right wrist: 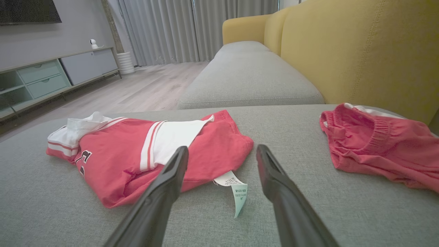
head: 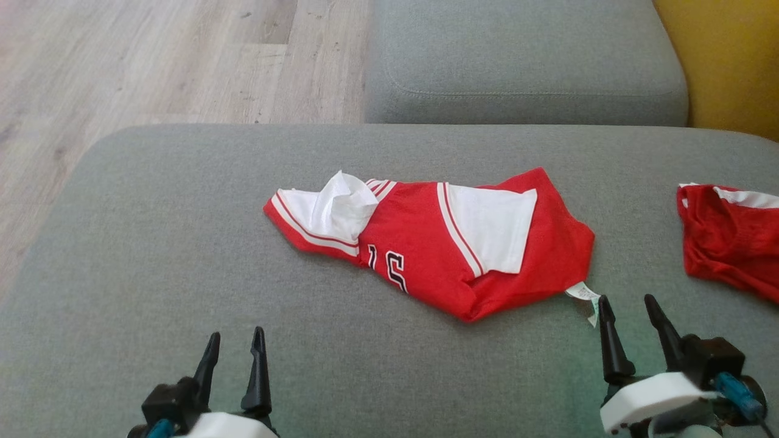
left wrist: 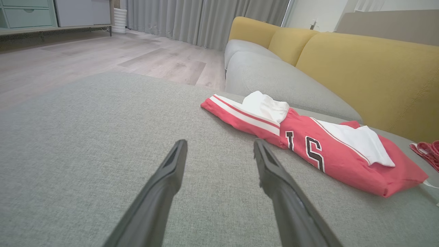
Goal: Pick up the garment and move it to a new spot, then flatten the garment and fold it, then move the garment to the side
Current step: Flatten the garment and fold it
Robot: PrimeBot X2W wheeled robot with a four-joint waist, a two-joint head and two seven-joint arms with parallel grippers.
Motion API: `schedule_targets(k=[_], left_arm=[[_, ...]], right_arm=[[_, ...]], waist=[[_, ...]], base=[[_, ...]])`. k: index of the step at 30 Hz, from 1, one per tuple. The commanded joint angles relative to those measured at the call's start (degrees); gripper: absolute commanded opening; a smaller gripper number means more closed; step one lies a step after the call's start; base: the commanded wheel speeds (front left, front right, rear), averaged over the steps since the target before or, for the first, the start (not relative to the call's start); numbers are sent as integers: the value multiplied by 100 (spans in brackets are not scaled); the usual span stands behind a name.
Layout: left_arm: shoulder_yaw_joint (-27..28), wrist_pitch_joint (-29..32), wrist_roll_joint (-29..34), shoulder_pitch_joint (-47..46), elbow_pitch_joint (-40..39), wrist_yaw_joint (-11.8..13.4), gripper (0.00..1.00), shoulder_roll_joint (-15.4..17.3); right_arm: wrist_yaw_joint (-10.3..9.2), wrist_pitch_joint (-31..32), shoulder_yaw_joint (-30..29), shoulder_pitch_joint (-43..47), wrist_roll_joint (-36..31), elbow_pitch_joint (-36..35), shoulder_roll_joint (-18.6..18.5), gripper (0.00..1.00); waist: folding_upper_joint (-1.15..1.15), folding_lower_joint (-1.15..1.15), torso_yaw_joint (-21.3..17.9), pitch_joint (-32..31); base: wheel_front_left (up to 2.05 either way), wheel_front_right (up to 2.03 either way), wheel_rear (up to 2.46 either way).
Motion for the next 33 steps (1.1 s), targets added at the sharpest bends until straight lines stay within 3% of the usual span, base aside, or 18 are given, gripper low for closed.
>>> schedule_targets(k=[1, 17, 25, 33], left_arm=[[164, -8, 36, -238, -145, -6, 100, 43], [28, 18, 56, -332, -200, 27, 100, 16], [-84, 27, 119, -439, -340, 51, 100, -38], [-159, -28, 146, -612, -301, 19, 100, -190]], right_arm=[[37, -90, 176, -176, 6, -142, -33, 100], [37, 30, 56, -496, -13, -42, -33, 100], [37, 667, -419, -1680, -528, 171, -33, 100], [37, 1343, -811, -2704, -1159, 1094, -33, 100]], waist=[[0, 0, -13, 0], [0, 0, 161, 135], [0, 0, 630, 545], [0, 0, 1176, 1089]], base=[[0, 0, 0], [0, 0, 0], [0, 0, 0], [0, 0, 0]])
